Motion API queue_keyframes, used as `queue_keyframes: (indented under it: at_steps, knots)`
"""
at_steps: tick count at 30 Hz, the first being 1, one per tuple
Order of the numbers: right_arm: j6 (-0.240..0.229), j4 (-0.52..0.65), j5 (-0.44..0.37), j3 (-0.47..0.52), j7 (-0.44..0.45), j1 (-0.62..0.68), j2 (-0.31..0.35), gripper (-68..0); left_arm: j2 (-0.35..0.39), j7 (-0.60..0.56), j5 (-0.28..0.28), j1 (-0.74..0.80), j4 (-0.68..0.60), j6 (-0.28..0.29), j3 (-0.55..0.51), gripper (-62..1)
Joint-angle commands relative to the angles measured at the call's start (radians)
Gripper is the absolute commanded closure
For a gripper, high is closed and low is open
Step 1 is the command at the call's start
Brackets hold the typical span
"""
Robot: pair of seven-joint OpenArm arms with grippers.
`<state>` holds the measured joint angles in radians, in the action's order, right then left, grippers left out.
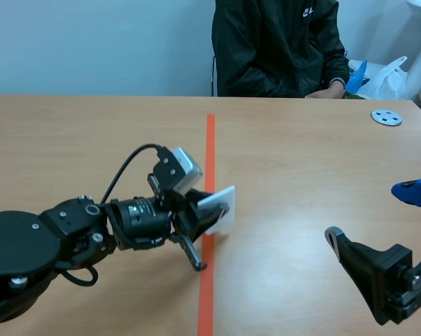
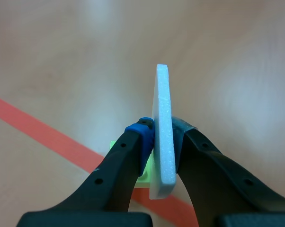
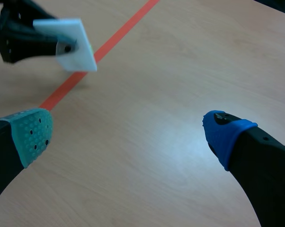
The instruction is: Sort the leaf by its shape. The table is split by an orange tape line. A compound leaf with several leaflets goes to the left side, a simple leaf with one blade goes to the right side. Return to the home posture when a red brick is placed on the table.
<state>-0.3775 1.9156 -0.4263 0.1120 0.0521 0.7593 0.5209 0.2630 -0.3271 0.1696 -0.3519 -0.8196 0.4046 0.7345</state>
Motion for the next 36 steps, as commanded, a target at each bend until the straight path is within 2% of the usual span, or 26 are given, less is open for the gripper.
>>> queue_keyframes:
  at_steps: [1, 5, 9, 15, 18, 23, 29, 34, 36]
  knots:
    - [0.004, 0.014, -0.007, 0.011, 0.014, -0.011, -0.001, -67.9, 0.010, 0.020, 0.055, -0.017, -0.058, 0.002, -0.051, -5.3]
    - [0.004, 0.014, -0.007, 0.011, 0.013, -0.011, -0.001, -67.9, 0.023, 0.119, 0.167, -0.017, -0.103, -0.003, -0.180, -5.3]
    - [0.004, 0.014, -0.007, 0.011, 0.013, -0.011, -0.001, -67.9, 0.043, 0.194, 0.270, -0.017, -0.104, -0.071, -0.312, -5.3]
    - [0.004, 0.014, -0.007, 0.011, 0.013, -0.011, -0.001, -67.9, 0.107, 0.263, 0.327, -0.017, -0.102, -0.199, -0.434, -5.3]
    - [0.004, 0.014, -0.007, 0.011, 0.014, -0.011, -0.001, -67.9, 0.143, 0.273, 0.352, -0.017, -0.088, -0.236, -0.464, -5.3]
    - [0.004, 0.014, -0.007, 0.011, 0.014, -0.011, -0.001, -67.9, 0.177, 0.272, 0.375, -0.017, -0.030, -0.266, -0.489, -5.3]
    - [0.004, 0.014, -0.007, 0.011, 0.014, -0.011, -0.001, -67.9, 0.177, 0.257, 0.481, -0.017, 0.070, -0.280, -0.501, -5.3]
    - [0.004, 0.014, -0.007, 0.011, 0.014, -0.011, -0.001, -67.9, 0.172, 0.204, 0.508, -0.019, 0.145, -0.291, -0.501, -5.3]
    - [0.004, 0.014, -0.007, 0.011, 0.014, -0.011, -0.001, -67.9, 0.169, 0.183, 0.538, -0.023, 0.179, -0.290, -0.501, -5.3]
